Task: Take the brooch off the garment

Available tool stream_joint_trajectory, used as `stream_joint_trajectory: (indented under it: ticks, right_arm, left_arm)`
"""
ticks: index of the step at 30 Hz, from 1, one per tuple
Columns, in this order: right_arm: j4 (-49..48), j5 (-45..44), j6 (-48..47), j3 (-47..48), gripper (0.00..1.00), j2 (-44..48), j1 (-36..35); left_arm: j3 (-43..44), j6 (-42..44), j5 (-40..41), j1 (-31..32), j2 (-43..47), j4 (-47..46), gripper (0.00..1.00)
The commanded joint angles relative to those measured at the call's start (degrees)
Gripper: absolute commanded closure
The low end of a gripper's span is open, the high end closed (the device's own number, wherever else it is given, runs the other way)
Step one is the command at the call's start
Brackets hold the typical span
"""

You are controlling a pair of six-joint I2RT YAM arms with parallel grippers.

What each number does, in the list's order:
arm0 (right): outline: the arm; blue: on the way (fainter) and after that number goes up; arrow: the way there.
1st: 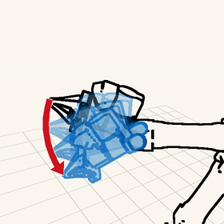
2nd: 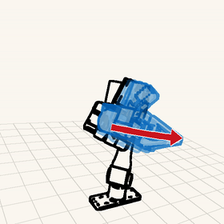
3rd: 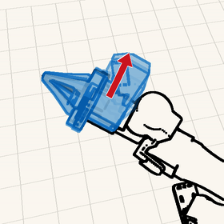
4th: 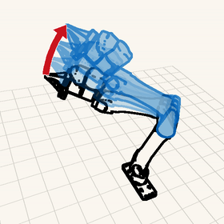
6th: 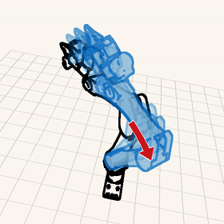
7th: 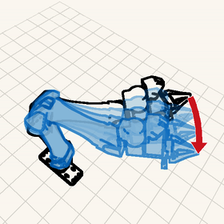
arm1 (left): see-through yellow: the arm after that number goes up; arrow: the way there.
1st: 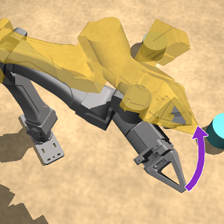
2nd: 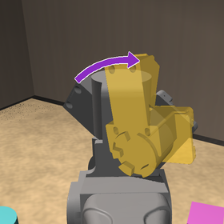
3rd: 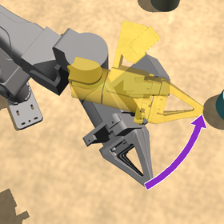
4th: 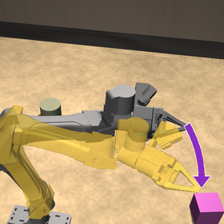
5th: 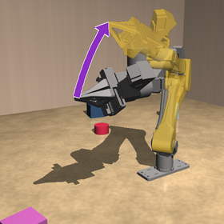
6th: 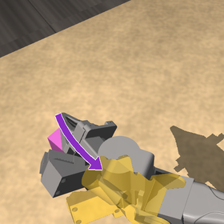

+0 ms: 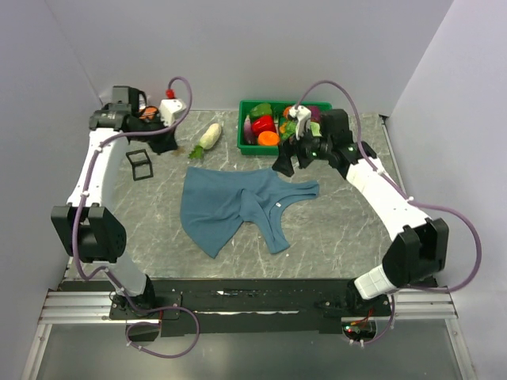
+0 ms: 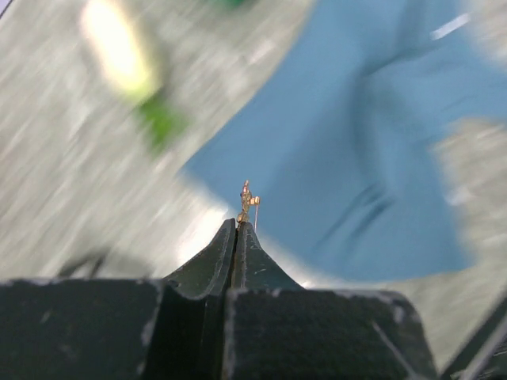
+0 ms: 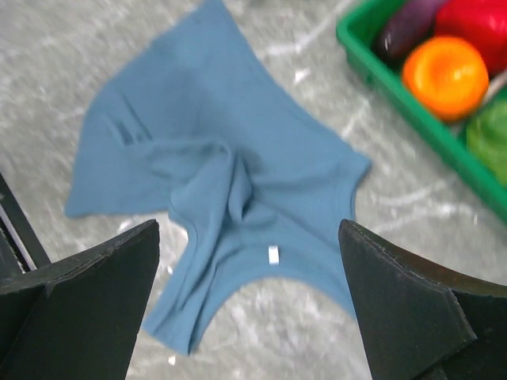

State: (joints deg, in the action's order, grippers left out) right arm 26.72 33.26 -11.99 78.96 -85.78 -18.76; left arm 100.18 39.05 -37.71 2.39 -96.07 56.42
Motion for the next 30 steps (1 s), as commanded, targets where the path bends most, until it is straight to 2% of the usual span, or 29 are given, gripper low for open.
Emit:
stream_joint_trajectory:
  ticks: [1, 7, 14, 18, 30]
  right_arm:
    - [-1.50, -4.08, -2.25, -3.89, 0.00, 6.49, -0.31]
    - [-2.99, -1.09, -1.55, -5.48, 0.00, 7.03, -0.22]
    - [-3.61, -1.00, -1.99, -4.51, 0.00, 5.88, -0.22]
    - [-3.52, -0.65, -2.07, -5.04, 0.00, 6.15, -0.22]
    - [-2.90, -1.26, -3.30, -5.48, 0.00, 6.33, -0.22]
  left_arm:
    - [0.37, 11.74, 15.79, -2.22, -1.40, 4.32, 0.99]
    - [-5.17, 16.41, 29.95, -4.41, -5.69, -4.29, 0.99]
    - [-2.28, 20.97, 41.56, -4.50, -15.54, -12.03, 0.99]
    - [1.06, 22.21, 44.74, -4.68, -20.20, -13.79, 0.99]
    - [-1.57, 25.55, 48.70, -5.03, -23.19, -19.16, 0.99]
